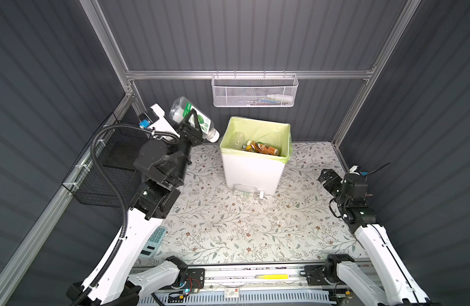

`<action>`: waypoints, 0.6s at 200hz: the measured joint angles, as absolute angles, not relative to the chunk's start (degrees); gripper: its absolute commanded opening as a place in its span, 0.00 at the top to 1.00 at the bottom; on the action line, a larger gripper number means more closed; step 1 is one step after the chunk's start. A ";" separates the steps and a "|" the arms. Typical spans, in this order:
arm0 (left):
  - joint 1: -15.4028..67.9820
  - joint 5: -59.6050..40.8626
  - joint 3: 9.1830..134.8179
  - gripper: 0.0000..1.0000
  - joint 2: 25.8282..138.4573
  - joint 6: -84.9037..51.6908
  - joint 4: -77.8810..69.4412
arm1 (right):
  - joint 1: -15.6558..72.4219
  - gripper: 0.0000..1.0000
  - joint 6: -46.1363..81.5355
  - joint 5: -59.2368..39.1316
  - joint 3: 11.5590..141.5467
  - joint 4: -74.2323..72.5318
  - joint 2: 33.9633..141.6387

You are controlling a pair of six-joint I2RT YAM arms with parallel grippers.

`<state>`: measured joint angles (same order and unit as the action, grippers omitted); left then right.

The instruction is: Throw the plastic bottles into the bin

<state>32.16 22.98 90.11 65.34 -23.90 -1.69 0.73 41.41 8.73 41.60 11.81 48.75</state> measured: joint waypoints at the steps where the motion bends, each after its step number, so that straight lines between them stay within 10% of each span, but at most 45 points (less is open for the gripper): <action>1: 32.16 22.85 90.39 0.77 65.52 -23.73 -1.80 | 0.73 0.01 41.43 8.73 41.60 11.79 48.73; 44: 32.21 10.48 108.55 0.52 87.02 -20.88 0.36 | 0.71 0.01 42.04 8.08 41.58 10.59 48.49; 65: 34.74 6.74 109.91 0.01 97.97 -19.94 5.54 | 0.71 0.01 42.22 6.79 41.58 10.26 48.62; 120: 41.21 9.02 95.11 0.00 86.37 -13.23 7.46 | 0.71 0.01 43.16 5.72 41.15 9.96 48.34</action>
<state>41.21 9.02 95.11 86.37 -13.23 7.46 0.71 43.16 5.72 41.15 9.96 48.34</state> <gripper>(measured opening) 0.997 0.992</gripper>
